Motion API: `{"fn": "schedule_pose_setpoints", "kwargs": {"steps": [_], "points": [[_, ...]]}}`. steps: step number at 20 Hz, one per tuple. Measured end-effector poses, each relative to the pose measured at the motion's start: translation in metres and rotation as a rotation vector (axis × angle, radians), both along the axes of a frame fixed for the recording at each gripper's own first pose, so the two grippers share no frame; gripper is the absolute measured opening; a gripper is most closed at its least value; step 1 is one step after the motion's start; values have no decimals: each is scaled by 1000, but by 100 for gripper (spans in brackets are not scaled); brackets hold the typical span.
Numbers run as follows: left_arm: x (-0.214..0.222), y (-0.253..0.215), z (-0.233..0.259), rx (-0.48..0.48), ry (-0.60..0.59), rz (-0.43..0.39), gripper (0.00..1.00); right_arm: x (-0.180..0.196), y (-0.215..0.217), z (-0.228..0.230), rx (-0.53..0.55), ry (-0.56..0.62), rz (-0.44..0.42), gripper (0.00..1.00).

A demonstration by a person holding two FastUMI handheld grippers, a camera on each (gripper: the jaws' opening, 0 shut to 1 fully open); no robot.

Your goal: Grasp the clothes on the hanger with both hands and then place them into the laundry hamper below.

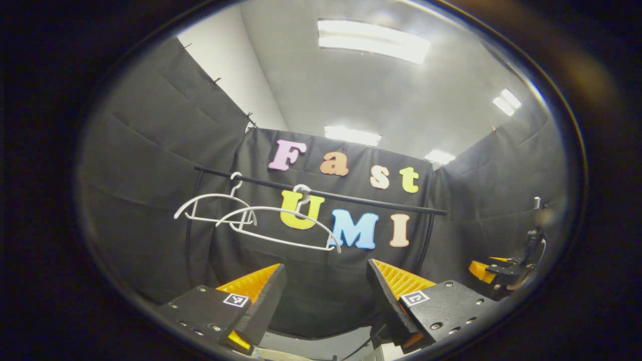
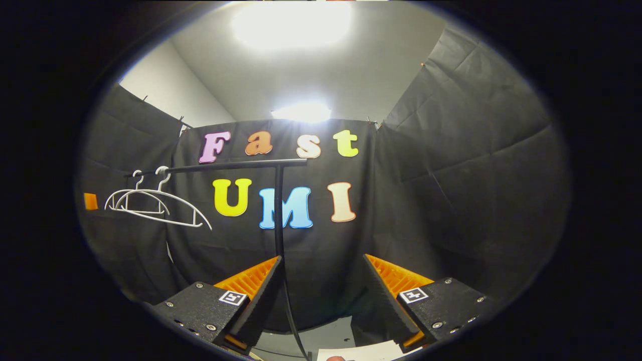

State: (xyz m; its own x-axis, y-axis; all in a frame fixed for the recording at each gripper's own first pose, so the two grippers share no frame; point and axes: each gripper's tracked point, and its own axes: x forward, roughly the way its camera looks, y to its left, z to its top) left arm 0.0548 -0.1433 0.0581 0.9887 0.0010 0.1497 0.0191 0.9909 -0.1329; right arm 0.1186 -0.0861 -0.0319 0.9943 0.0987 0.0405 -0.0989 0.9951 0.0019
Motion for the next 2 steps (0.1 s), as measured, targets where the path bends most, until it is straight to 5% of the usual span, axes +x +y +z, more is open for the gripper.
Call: {"fn": "schedule_pose_setpoints", "kwargs": {"steps": [2], "points": [[0,0,-7,0,17,-3,99,-5,2,-3,0,4,9,94]]}}
